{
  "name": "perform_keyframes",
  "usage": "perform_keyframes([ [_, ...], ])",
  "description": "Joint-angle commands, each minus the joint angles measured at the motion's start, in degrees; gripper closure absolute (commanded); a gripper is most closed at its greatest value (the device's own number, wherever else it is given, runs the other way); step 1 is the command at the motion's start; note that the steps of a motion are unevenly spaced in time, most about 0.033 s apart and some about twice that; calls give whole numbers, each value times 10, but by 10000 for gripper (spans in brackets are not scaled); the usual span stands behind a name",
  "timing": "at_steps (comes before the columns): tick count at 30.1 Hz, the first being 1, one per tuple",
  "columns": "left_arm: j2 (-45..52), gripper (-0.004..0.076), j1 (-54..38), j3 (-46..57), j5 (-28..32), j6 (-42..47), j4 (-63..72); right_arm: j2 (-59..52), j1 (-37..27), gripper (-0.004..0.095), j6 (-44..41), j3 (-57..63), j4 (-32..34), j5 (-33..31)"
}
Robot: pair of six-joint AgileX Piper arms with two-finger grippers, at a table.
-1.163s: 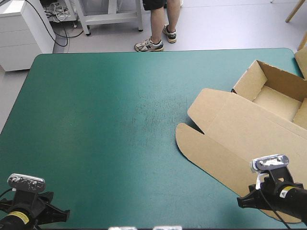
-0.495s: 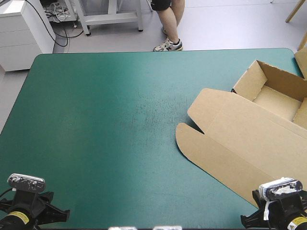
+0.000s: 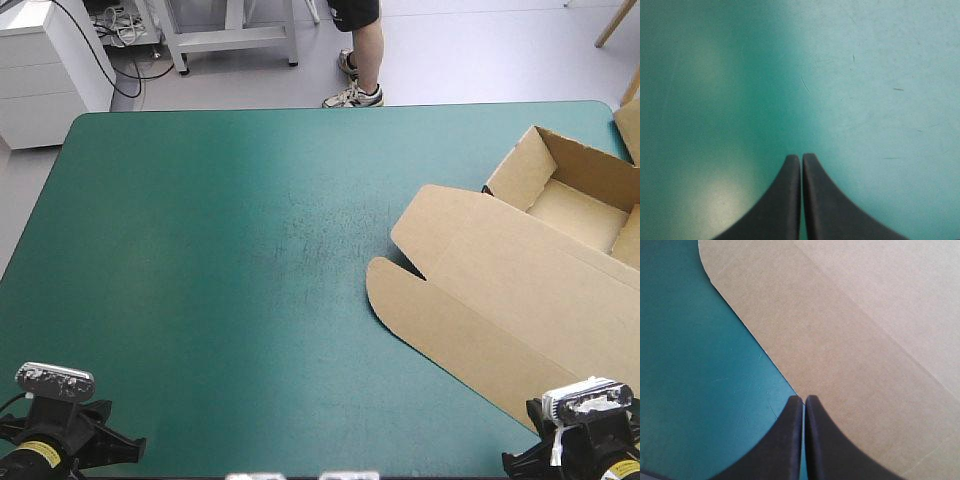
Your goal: Fold the box
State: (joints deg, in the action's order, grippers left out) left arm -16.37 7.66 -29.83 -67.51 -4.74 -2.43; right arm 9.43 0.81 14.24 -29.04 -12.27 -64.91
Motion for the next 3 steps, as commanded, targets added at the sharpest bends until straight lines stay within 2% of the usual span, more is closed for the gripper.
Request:
perform_keyframes([
  [1, -7, 731, -1, -13, 28, 1, 3, 7, 1, 910, 3, -14, -6, 37],
  [3, -7, 731, -1, -13, 28, 1, 3, 7, 1, 910, 3, -14, -6, 40],
])
